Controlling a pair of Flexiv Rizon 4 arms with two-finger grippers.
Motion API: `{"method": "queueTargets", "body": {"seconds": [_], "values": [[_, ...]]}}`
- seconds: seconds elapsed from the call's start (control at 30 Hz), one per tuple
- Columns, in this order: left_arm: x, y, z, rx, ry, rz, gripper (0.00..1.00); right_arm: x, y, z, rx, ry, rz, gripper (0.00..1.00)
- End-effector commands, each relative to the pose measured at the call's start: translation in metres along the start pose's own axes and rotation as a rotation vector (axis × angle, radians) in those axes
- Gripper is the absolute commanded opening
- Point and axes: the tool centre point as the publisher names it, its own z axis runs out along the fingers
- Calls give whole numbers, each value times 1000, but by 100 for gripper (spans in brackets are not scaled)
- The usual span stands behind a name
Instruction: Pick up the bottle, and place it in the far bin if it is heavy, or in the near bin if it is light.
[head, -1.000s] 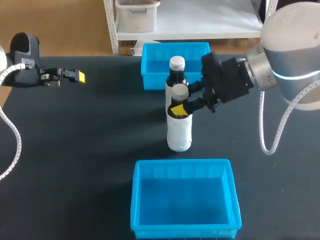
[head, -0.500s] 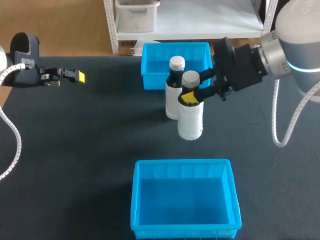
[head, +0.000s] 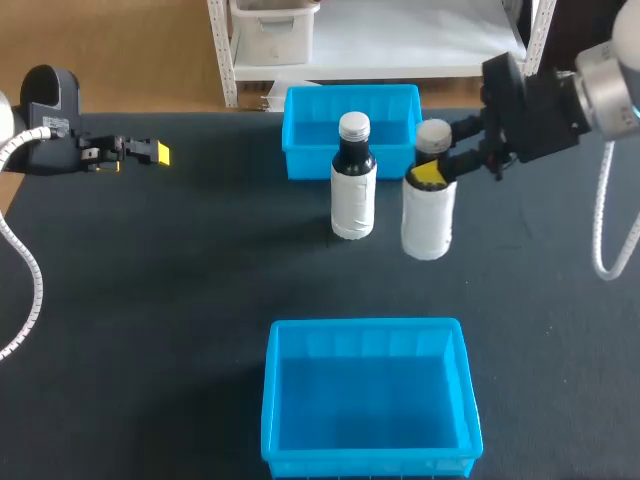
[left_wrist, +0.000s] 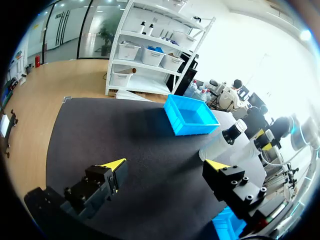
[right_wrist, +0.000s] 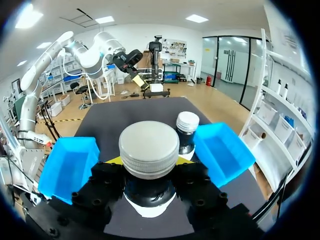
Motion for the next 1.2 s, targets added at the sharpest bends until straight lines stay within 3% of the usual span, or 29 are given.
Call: {"method": "queueTargets", "body": {"seconds": [0.03, 0.37, 0.87, 1.2], "values": [[0, 0, 0, 0, 0, 0, 100, 3, -3, -20, 8, 3, 7, 0], [0, 0, 0, 0, 0, 0, 100, 13, -16, -49, 34, 2, 28, 0], [0, 0, 0, 0, 0, 0, 100, 25, -34, -72, 65, 1, 51, 0], [0, 0, 0, 0, 0, 0, 100, 16, -77, -87, 115, 21, 43, 0]]}}
